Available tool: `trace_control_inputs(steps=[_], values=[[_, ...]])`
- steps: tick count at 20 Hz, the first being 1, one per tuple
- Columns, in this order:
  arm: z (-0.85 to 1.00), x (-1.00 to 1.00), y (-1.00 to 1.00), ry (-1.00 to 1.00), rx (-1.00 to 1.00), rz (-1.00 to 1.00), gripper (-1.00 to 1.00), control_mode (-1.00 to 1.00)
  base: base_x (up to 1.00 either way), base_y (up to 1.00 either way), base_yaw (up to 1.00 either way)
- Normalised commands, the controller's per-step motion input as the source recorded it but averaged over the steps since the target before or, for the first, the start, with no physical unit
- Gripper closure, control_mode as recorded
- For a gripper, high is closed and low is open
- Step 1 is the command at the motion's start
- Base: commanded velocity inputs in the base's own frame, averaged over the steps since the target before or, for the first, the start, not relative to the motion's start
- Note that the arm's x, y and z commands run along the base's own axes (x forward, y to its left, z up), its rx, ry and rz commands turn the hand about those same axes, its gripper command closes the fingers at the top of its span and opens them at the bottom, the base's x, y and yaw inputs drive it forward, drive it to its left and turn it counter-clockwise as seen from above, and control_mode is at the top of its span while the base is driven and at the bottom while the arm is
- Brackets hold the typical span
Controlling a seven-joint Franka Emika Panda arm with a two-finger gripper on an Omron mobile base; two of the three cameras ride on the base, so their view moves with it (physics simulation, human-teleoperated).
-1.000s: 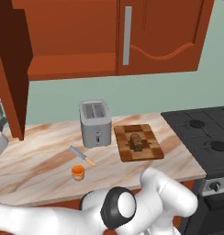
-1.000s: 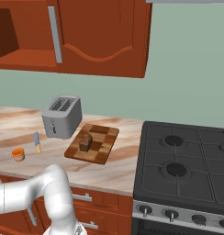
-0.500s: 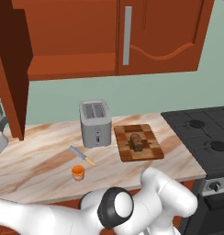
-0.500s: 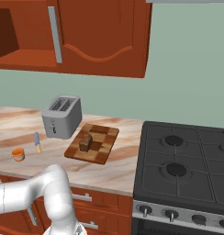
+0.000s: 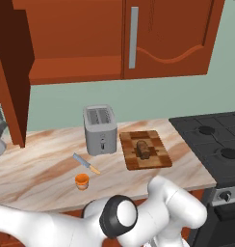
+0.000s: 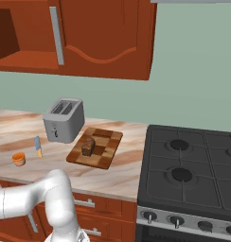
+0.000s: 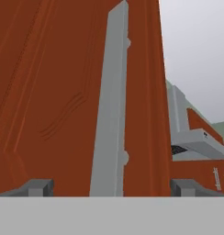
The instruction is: Pick the bread, place it on the cutting board, pick the jam, place it on the counter, and close the cabinet.
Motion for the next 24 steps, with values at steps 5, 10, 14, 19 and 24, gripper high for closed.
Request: trace_control_inputs(steps=[5, 10, 14, 19, 24], values=[[0.00, 0.07, 0.20, 0.00, 0.00, -0.03, -1.00, -1.00, 0.00, 0.00, 0.00], [0.00, 0.10, 0.07, 0.00, 0.00, -0.03, -1.00, -1.00, 0.00, 0.00, 0.00], [0.00, 0.13, 0.00, 0.00, 0.00, -0.05, -1.00, -1.00, 0.00, 0.00, 0.00], [0.00, 0.19, 0.00, 0.00, 0.00, -0.04, -1.00, -1.00, 0.00, 0.00, 0.00], [0.00, 0.14, -0.10, 0.00, 0.00, -0.01, -1.00, -1.00, 0.00, 0.00, 0.00]])
